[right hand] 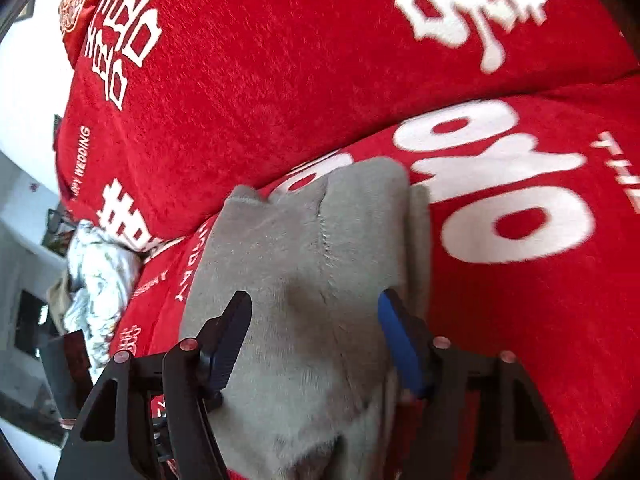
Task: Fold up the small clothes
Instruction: 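Reposition both open tools over the folded sweater's edge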
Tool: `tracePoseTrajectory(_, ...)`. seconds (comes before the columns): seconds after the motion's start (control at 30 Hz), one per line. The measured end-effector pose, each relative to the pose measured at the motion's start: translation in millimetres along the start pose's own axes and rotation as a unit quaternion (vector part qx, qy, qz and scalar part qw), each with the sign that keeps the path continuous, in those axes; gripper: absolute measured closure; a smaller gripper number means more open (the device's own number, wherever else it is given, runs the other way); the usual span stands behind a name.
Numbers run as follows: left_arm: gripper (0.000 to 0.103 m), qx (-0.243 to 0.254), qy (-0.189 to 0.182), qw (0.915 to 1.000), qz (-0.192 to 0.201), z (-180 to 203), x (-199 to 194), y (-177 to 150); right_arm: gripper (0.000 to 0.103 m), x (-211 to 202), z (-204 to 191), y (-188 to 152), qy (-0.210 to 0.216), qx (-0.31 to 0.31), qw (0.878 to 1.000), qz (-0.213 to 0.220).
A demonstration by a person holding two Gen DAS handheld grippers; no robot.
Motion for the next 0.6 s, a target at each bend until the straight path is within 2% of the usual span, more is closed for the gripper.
tracePoseTrajectory(0.03, 0.017, -0.002, -0.004, 1.0, 0.005, -0.2, -3.7, 0.2, 0.033, -12.8, -12.2, -1.3, 0.006, -0.028, 1.0, 0.01)
tracePoseTrajectory(0.13, 0.017, -0.001, -0.015, 0.9994, 0.031, -0.8, -16.6, 6.1, 0.032, -41.6, -47.0, -22.8, 0.067, -0.076, 0.995, 0.009)
tracePoseTrajectory(0.27, 0.017, 0.015, 0.007, 0.9992, 0.036, -11.6, -18.8, 6.5, 0.032, -52.1, -61.7, -60.1, 0.114, -0.081, 0.99, -0.019)
tracePoseTrajectory(0.33, 0.017, 0.016, 0.011, 0.9993, 0.031, -14.0, -18.0, 0.0, 0.032, -45.8, -51.7, -76.5, 0.103, -0.075, 0.991, -0.033)
tracePoseTrajectory(0.43, 0.017, 0.022, 0.011, 0.9993, 0.029, -15.2, -16.6, -8.4, 0.033, -38.4, -21.3, -84.4, 0.038, -0.07, 0.996, -0.03)
tracePoseTrajectory(0.5, 0.017, 0.03, 0.013, 0.9991, 0.027, -16.2, -15.3, -12.8, 0.033, -43.3, -15.1, -82.3, 0.05, -0.06, 0.997, -0.013)
tracePoseTrajectory(0.6, 0.017, 0.034, 0.012, 0.999, 0.026, -17.0, -17.6, -16.6, 0.033, -48.2, -14.5, -84.5, 0.033, -0.079, 0.996, -0.011)
Point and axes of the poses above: each gripper's, at about its wrist camera, not at the fingertips, and x roughly the way its jaws point, z to its right, y to its top, the point moved 9 cm from there along x, roughly the way its jaws point, and after that the axes turned 12 degrees about z, right-handed, at the moved point
